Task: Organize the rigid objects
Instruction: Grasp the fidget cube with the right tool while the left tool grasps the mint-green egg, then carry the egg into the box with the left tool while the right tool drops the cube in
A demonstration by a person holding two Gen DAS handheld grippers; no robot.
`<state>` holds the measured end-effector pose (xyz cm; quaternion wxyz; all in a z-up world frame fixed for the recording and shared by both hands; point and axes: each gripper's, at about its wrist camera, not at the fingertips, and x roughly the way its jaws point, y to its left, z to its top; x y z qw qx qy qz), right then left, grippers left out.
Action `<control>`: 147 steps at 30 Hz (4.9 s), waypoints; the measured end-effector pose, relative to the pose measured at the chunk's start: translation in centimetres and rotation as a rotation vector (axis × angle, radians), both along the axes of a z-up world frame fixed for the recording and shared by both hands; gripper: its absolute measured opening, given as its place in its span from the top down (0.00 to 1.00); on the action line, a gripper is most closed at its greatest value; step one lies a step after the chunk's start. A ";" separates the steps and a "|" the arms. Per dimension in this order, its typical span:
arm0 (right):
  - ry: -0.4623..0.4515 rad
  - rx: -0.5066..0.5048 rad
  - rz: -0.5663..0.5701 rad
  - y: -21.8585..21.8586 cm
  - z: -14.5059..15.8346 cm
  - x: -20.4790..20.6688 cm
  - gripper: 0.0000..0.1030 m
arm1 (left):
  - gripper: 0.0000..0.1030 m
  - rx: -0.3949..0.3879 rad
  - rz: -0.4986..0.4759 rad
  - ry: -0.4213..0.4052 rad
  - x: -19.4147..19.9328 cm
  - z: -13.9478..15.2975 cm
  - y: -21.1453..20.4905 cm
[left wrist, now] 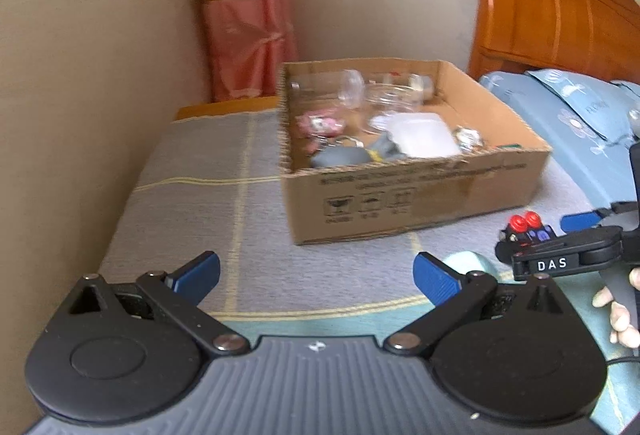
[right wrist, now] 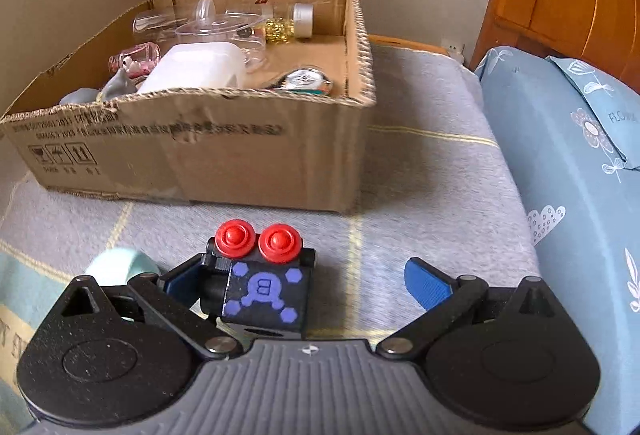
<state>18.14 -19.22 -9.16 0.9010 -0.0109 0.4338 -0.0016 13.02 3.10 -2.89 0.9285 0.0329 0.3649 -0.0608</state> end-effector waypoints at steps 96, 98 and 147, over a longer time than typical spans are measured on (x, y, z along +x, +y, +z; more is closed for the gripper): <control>-0.095 -0.091 0.318 0.8 2.4 -2.6 0.41 | 0.49 0.057 -0.363 0.159 3.1 -2.8 -3.8; -0.107 -0.090 0.336 0.6 3.4 -2.9 0.41 | 0.49 0.057 -0.378 0.150 2.9 -1.6 -3.6; -0.160 -0.013 0.212 0.0 11.7 11.0 0.00 | 0.02 -0.005 -0.172 -0.100 5.8 6.7 -1.0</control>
